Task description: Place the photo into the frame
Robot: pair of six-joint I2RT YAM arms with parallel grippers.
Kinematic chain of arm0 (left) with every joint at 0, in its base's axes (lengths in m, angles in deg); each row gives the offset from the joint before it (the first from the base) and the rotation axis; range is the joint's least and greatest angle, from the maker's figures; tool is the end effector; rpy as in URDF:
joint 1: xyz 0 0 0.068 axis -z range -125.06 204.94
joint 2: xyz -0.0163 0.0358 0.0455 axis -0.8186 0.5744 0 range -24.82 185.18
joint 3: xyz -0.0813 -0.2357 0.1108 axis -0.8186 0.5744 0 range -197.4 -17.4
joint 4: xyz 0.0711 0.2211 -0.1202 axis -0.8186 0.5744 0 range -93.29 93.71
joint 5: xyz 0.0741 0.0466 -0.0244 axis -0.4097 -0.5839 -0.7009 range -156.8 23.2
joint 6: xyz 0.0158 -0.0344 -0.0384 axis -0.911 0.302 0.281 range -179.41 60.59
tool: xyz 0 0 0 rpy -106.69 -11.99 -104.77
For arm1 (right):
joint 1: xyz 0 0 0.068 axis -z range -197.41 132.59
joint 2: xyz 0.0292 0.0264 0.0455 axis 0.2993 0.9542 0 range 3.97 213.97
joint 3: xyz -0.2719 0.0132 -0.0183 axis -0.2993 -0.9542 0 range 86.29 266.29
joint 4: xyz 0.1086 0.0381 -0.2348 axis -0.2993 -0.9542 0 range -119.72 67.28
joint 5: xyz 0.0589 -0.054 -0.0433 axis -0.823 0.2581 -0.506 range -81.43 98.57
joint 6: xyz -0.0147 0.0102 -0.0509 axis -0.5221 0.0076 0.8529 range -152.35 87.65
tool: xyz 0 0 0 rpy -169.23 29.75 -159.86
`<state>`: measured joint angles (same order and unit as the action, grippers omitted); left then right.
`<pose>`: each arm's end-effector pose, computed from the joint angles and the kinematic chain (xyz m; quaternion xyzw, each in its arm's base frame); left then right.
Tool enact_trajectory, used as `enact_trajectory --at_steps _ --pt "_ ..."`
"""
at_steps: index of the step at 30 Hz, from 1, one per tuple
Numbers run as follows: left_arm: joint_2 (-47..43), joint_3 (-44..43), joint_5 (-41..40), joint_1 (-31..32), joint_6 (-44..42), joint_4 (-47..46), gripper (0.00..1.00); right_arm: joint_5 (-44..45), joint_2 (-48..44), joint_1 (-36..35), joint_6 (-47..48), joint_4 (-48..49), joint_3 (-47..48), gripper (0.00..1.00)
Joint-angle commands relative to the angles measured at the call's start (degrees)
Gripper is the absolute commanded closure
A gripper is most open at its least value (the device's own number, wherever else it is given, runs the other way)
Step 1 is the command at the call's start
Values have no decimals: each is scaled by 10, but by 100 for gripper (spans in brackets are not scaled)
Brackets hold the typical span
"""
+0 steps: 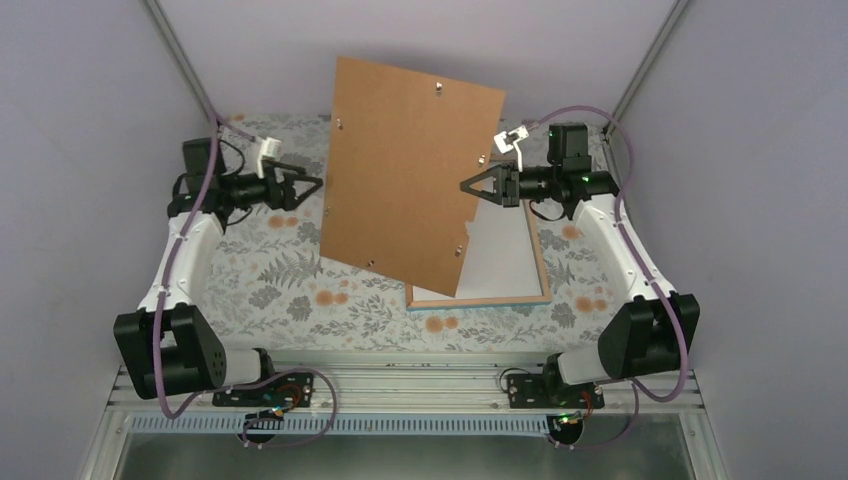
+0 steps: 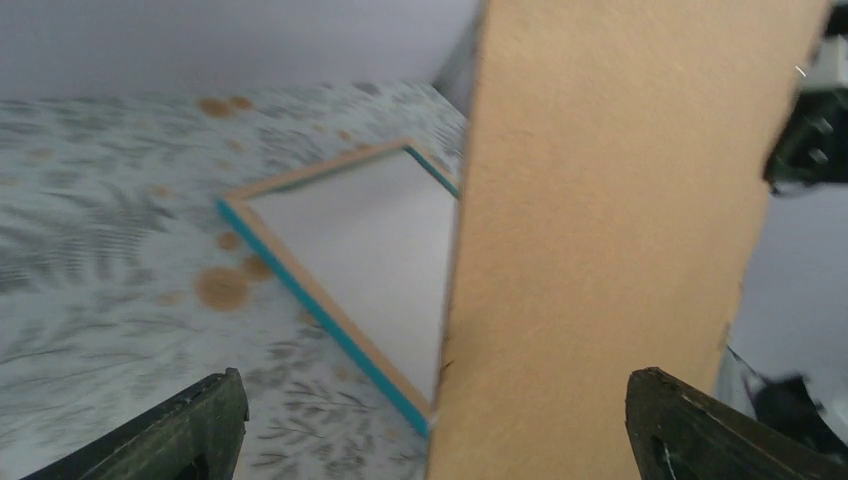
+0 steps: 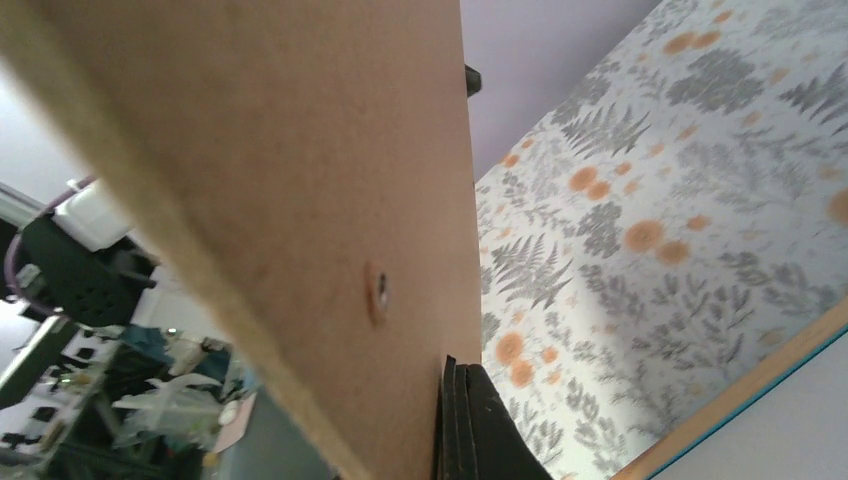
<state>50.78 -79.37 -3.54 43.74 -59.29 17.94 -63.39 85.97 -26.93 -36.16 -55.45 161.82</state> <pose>0.2812 0.0233 0.3184 0.1671 0.7750 -0.4247 0.4372 0.2895 0.0830 0.3533 -0.2881 0.7176 0.5674 0.2832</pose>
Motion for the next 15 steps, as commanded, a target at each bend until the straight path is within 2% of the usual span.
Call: enact_trajectory --at_steps 1,4,9,15 --pt "-4 -10 53 49 -164 110 7 -120 -23 27 59 -46 -26 96" --pt "0 -9 98 55 -179 123 9 -135 -31 35 112 -96 -35 96" --pt "22 -35 125 95 -195 163 19 -170 -33 40 162 -152 -35 96" --pt "21 -26 171 113 -172 158 41 -190 -35 45 149 -139 -57 97"
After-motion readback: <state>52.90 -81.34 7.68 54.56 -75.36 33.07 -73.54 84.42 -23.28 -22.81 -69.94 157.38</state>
